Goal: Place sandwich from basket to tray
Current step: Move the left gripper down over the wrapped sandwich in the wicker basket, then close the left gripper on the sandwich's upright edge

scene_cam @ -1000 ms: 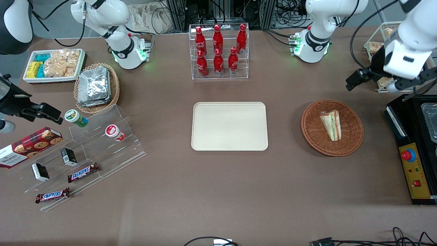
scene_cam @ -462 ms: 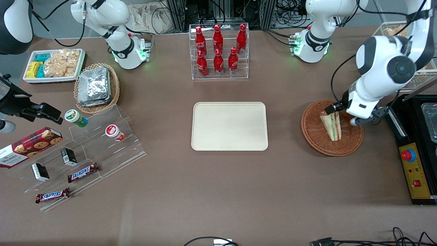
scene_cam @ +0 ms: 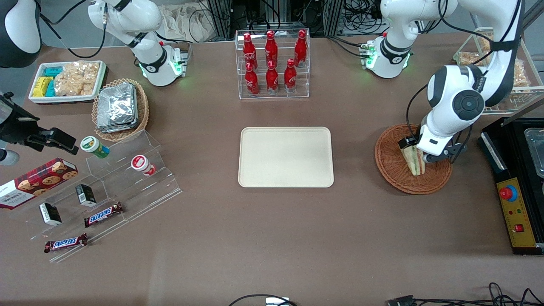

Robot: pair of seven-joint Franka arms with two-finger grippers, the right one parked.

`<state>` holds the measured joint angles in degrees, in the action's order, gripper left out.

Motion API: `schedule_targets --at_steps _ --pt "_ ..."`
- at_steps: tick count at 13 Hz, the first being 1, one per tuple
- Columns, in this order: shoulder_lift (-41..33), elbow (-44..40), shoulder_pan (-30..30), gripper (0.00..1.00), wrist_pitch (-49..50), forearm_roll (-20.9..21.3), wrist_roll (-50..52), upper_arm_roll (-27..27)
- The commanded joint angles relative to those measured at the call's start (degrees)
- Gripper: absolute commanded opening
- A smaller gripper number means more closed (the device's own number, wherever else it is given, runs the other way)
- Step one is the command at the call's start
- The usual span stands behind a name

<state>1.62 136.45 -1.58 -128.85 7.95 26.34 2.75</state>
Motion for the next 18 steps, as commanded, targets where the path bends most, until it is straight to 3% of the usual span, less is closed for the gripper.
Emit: schedule_targets --at_steps 1,4,6,7,8,9,11,14,18 --pt "3.0 2.3 1.8 0.99 -6.9 2.7 -0.5 0.1" --pt "6.2 3.6 1.8 0.98 -13.0 4.7 -0.5 -1.7" --pt "6.5 3.6 1.8 0.90 -13.2 4.8 -0.5 -1.7" --pt "6.5 3.6 1.8 0.77 -13.2 4.8 -0.5 -1.7" --pt "6.6 3.6 1.8 0.49 -13.1 4.8 -0.4 -1.7" --pt "6.6 3.5 1.8 0.38 -12.8 4.7 -0.4 -1.7" --pt "6.6 3.3 1.8 0.36 -12.6 4.8 -0.4 -1.7" --pt "4.8 2.9 1.7 0.21 -9.7 4.7 -0.3 -1.7" --pt "-6.9 1.7 1.0 0.20 0.8 4.0 -2.9 -1.4"
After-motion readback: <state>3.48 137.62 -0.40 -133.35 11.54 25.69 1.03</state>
